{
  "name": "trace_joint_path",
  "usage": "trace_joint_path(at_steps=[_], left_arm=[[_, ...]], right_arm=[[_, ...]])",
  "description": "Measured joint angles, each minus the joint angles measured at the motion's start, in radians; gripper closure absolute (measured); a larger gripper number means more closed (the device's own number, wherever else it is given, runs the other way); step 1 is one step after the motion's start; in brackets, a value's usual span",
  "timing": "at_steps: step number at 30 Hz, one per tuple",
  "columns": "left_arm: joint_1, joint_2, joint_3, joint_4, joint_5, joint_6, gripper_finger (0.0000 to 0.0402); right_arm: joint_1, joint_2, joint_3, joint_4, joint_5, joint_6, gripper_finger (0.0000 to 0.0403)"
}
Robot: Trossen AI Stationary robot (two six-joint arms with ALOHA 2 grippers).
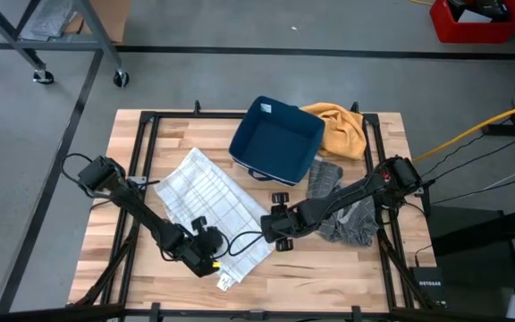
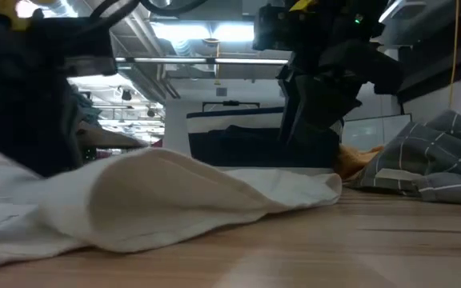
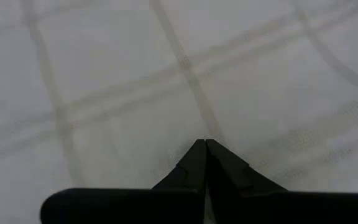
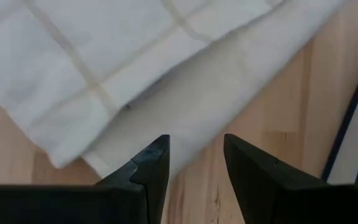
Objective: Fold towel
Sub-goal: Fold the white patterned towel
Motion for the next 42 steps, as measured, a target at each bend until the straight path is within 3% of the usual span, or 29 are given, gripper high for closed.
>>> trace_joint_path(at_steps=[6, 13, 22, 26, 35, 42], left_arm=[[-0.05, -0.017, 0.003, -0.066, 0.085, 0.002, 0.04], [-0.122, -0.067, 0.0, -0.218, 0.11, -0.011, 0.04], [-0.127, -0.099, -0.001, -0.208, 0.107, -0.129, 0.0398], [-0.123, -0.1, -0.001, -0.182, 0.106, -0.129, 0.0365], [-0.123, -0.101, 0.001, -0.12, 0.114, -0.068, 0.0252], [-0.138, -0.101, 0.059, -0.126, 0.321, 0.244, 0.023]], right_arm=[[0.001, 0.0, 0.0, 0.0, -0.012, 0.0, 0.0247], [0.002, 0.0, 0.0, 0.0, -0.056, -0.001, 0.0247], [0.002, 0.0, 0.0, 0.004, -0.061, -0.108, 0.0244], [0.002, 0.0, 0.0, 0.003, -0.061, -0.186, 0.0227], [0.002, 0.0, 0.0, 0.006, -0.08, -0.353, 0.0181], [0.003, 0.0, 0.0, 0.113, -0.105, -0.661, 0.0174]])
